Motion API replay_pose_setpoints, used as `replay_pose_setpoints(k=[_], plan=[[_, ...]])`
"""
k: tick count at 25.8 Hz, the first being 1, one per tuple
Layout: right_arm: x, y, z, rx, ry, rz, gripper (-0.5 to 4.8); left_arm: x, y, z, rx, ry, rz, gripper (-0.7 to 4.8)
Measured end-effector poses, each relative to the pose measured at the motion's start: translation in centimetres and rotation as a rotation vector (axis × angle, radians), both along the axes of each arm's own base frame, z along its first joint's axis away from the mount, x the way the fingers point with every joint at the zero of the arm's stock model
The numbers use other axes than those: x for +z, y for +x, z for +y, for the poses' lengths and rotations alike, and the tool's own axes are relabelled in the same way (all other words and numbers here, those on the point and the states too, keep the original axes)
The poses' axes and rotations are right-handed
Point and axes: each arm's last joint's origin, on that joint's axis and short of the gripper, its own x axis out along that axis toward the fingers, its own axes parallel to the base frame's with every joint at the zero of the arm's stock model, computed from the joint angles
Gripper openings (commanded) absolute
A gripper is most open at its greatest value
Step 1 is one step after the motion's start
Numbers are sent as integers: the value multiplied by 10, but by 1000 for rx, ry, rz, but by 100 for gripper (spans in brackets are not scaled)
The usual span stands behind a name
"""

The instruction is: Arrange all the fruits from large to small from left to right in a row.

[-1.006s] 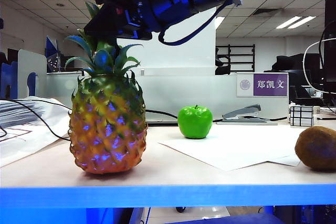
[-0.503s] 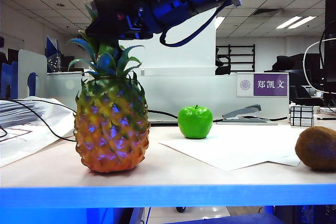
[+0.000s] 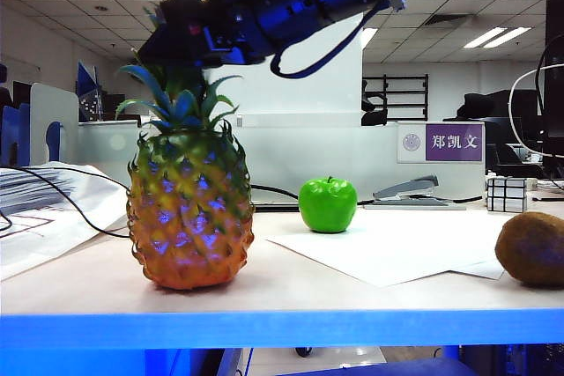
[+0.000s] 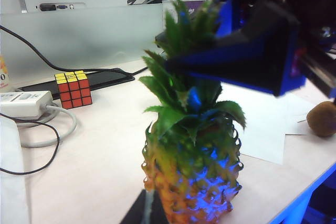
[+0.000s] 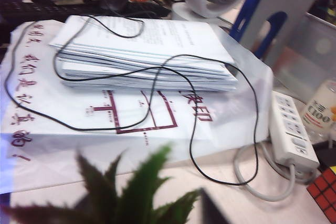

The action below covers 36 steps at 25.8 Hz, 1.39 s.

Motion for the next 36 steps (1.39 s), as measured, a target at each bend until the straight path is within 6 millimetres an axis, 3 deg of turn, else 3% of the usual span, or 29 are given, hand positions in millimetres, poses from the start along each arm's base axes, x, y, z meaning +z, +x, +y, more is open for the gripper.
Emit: replay_pose_setpoints(k=[7, 10, 14, 18, 21, 27, 32, 36], plan=[[0, 0, 0, -3, 4, -6, 302, 0, 0, 0, 0, 0, 0, -5], [4, 1, 1, -3, 35, -34, 334, 0, 0, 0, 0, 0, 0, -5], [13, 1, 1, -4, 104, -91, 339, 0, 0, 0, 0, 0, 0, -5], [29, -2, -2, -5, 196, -128, 359, 0, 0, 0, 0, 0, 0, -5], [50, -8, -10, -26, 254, -205, 472, 0, 0, 0, 0, 0, 0, -5], [79, -10, -33, -291, 226, -381, 479, 0, 0, 0, 0, 0, 0, -5], [68, 18, -58, -572, 58, -403, 479, 0, 0, 0, 0, 0, 0, -5], [32, 63, -91, -709, 30, -197, 479, 0, 0, 0, -1, 0, 0, -5]])
